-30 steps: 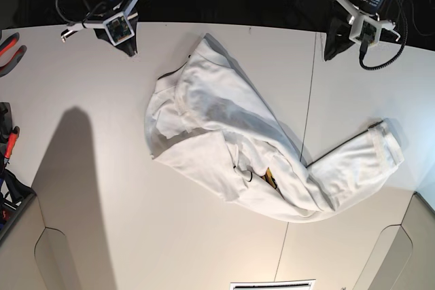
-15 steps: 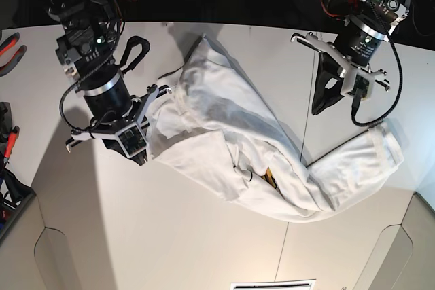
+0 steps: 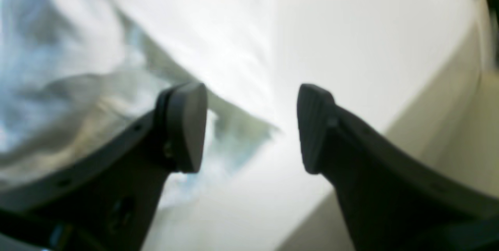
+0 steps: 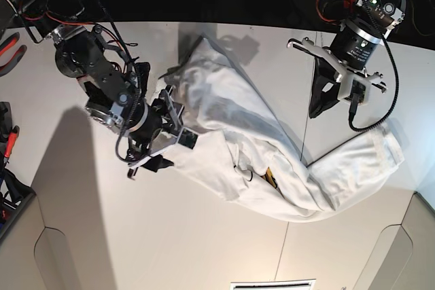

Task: Layout the t-shirt on the table in an organized manner, then fold the t-shirt properly
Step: 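Lower the right gripper onto the crumpled shirt body and grasp it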

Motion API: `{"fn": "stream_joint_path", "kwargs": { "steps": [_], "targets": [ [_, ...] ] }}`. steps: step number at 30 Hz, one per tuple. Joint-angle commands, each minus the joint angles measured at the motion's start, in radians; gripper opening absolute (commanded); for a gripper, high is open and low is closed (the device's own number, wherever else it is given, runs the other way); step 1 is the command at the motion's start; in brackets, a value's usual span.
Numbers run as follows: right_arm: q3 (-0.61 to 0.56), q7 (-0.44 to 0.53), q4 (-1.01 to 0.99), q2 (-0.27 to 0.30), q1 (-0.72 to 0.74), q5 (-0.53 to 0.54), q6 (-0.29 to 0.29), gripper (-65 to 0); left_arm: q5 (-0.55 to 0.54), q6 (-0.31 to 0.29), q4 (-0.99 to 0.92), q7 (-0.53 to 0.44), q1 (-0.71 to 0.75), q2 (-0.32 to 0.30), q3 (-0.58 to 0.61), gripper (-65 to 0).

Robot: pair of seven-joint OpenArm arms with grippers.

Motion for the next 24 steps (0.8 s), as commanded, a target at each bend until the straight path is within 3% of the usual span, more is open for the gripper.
{"fn": "stream_joint_path", "kwargs": {
  "steps": [1, 6, 14, 16, 20, 24],
  "targets": [
    [-0.034, 0.014, -0.004, 0.003, 0.045, -0.018, -0.014, -28.9, -0.007, -0.003, 0.016, -0.020, 0.001, 0.003, -0.003, -65.0],
    [-0.196, -0.011, -0.080, -0.018, 0.142, -0.037, -0.037, -29.0, -0.007, -0.003, 0.016, -0.019, 0.002, 0.025, -0.003, -65.0],
    [-0.221, -0.007, -0.250, -0.127, 0.195, -0.037, -0.061, -29.5, -0.007, -0.003, 0.016, -0.016, 0.001, 0.031, -0.003, -65.0],
    [-0.221, 0.008, -0.286, -0.153, 0.207, -0.046, -0.085, -34.9, -0.007, -0.003, 0.016, -0.016, 0.002, 0.032, -0.003, -65.0],
    [-0.221, 0.024, -0.295, -0.172, 0.214, -0.052, -0.159, -57.6, -0.007, -0.003, 0.016, -0.016, 0.002, 0.032, -0.003, -65.0],
    [-0.221, 0.023, -0.295, -0.175, 0.234, -0.051, -0.184, -60.7, -0.007, -0.003, 0.016, -0.016, 0.001, 0.031, -0.003, -65.0]
  ]
}}
